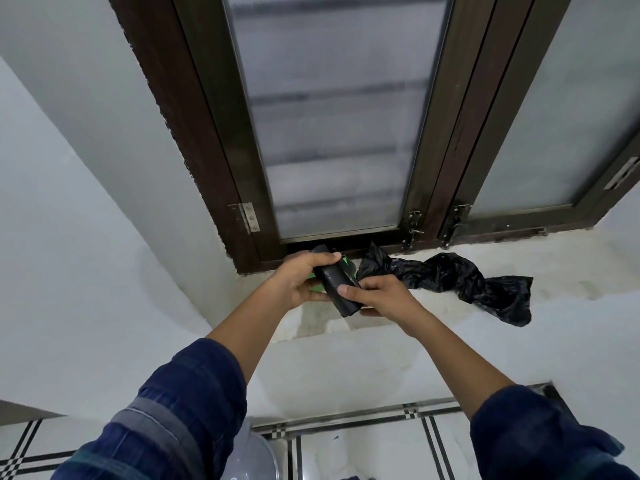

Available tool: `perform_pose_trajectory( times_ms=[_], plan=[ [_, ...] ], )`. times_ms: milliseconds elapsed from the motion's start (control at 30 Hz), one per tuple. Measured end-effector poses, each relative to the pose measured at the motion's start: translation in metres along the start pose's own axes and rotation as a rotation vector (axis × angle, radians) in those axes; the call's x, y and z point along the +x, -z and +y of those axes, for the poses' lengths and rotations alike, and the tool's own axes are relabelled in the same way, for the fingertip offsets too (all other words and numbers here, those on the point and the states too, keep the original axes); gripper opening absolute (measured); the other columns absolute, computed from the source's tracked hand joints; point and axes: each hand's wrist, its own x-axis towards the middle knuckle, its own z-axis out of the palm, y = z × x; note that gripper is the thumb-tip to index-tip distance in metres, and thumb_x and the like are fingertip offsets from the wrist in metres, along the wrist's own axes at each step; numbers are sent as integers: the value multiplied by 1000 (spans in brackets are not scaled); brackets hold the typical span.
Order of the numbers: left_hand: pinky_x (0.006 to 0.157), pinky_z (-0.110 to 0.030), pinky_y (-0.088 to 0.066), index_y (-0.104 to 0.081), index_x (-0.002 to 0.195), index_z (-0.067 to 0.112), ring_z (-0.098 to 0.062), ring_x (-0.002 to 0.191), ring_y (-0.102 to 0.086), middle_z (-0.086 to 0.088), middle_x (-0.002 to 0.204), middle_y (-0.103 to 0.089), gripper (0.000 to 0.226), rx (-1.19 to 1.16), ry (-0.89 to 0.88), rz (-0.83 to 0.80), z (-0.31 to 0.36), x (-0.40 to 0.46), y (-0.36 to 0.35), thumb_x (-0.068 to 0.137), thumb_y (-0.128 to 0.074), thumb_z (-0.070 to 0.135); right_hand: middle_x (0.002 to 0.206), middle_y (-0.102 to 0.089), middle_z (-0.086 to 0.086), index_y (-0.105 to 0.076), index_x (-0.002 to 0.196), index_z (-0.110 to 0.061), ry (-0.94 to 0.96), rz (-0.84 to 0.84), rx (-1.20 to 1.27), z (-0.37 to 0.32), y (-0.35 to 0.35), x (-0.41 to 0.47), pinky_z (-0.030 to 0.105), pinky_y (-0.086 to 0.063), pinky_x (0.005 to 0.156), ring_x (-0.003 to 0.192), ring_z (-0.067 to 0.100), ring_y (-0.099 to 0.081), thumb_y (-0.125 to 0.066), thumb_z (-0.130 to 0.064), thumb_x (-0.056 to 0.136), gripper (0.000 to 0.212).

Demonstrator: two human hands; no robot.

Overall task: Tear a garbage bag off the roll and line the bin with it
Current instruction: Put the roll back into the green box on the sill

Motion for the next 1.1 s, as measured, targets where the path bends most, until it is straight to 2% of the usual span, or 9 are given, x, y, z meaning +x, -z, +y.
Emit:
perform_pose_trajectory(
  times_ms=[167, 267, 400, 500, 633, 767, 900, 1000, 1100],
  plan=[
    [73, -50, -63, -61, 116, 12, -30, 102, -68, -15, 116, -70, 40, 31, -40, 27, 1, -2, -1, 82, -82, 13, 61, -52, 2, -61, 55, -6, 199, 262, -301, -3, 8, -2, 23, -39, 59, 57, 11, -49, -85, -63, 67, 62],
    [70, -51, -63, -60, 126, 10, -33, 110, -67, -15, 119, -70, 50, 69, -75, -12, 3, -4, -2, 81, -82, 12, 86, -60, 2, -60, 70, -9, 245, 270, -74, -14, 13, 6, 30, -47, 73, 76, 10, -60, -87, -53, 68, 51],
    [72, -51, -63, -62, 126, 13, -34, 111, -69, -13, 119, -74, 50, 106, -105, -53, 11, -4, -4, 80, -82, 11, 132, -67, -2, -53, 137, -18, 120, -150, 115, -28, -2, 20, 31, -52, 101, 120, 9, -65, -87, -32, 78, 69],
    [74, -49, -63, -63, 122, 13, -29, 106, -71, -11, 113, -75, 52, 121, -103, 23, 13, 0, -6, 76, -87, 11, 114, -77, 8, -69, 123, -14, 155, -68, 54, -24, -7, 19, 34, -58, 93, 106, 19, -73, -83, -26, 84, 43],
    [80, -34, -53, -69, 111, 16, -17, 96, -68, 2, 102, -74, 41, 259, -170, 144, 3, 16, -10, 76, -88, 26, 82, -78, -7, -79, 95, -26, 169, 163, -188, -12, -2, 13, 23, -54, 71, 81, 8, -72, -83, -54, 76, 34],
    [81, -28, -49, -68, 107, 17, -22, 106, -66, -1, 109, -72, 24, 731, -444, 354, -11, 32, -2, 88, -75, 32, 74, -77, 8, -79, 87, -9, -40, 358, -40, -6, 5, 8, 33, -54, 66, 68, 23, -73, -76, -62, 77, 54],
    [102, -49, -45, -41, 149, 26, -31, 129, -45, -4, 142, -48, 82, 1534, -427, 241, -21, 43, 8, 77, -79, 33, 85, -71, 16, -70, 103, -5, -310, 213, 500, -13, 11, -2, 29, -53, 57, 66, 24, -66, -71, -31, 91, 29],
    [103, -55, -38, -30, 154, 25, -32, 132, -42, -5, 144, -47, 90, 1635, -388, 230, -25, 48, 5, 78, -77, 38, 98, -64, 17, -64, 106, -5, -297, 176, 789, -18, 17, -4, 32, -60, 66, 80, 25, -62, -72, -13, 89, 21],
    [102, -54, -37, -42, 149, 26, -30, 129, -45, -5, 137, -49, 73, 1625, -419, 244, -27, 52, 10, 84, -73, 38, 108, -71, 14, -69, 117, -12, -215, 228, 533, -18, 26, -2, 38, -63, 67, 85, 26, -70, -81, -18, 83, 36]
  ],
)
